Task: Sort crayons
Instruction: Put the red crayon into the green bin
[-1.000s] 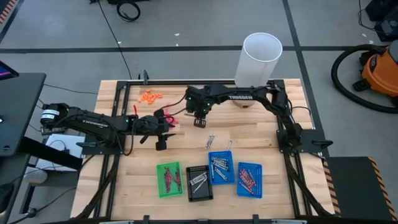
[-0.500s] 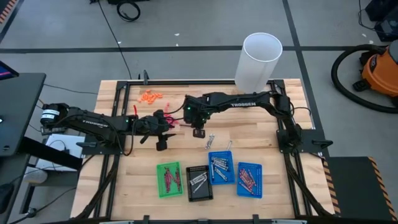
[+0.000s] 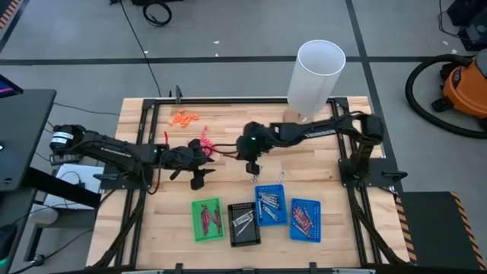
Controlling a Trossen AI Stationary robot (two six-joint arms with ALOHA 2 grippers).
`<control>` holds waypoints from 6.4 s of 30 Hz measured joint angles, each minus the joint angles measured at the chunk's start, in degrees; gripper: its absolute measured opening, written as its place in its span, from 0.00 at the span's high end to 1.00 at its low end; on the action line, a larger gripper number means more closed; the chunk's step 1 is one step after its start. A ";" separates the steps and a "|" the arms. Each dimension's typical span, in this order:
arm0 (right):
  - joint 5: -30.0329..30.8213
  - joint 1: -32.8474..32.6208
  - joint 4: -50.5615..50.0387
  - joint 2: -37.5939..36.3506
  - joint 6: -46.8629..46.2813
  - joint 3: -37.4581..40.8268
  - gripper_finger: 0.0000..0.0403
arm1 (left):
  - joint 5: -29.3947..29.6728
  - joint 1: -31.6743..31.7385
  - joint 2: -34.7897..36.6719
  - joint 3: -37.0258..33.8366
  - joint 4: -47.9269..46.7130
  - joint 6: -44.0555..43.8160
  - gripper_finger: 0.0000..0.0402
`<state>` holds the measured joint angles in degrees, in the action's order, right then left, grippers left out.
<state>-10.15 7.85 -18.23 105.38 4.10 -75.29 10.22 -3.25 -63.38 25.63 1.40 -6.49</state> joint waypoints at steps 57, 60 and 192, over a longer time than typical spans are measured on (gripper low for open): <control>17.79 -10.82 54.23 -11.82 2.10 34.31 0.93 | 0.31 1.72 -22.92 0.02 57.58 5.81 0.53; 17.53 -10.82 54.70 -11.82 2.12 34.31 0.93 | 0.48 1.27 -22.92 0.02 57.67 5.63 0.53; 18.16 -8.15 39.97 -12.81 -1.01 34.27 0.63 | 9.46 -25.74 -18.16 10.36 6.56 8.84 0.90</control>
<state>8.01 -0.30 21.74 92.58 3.09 -41.01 19.68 -28.99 -81.54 35.99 7.97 2.35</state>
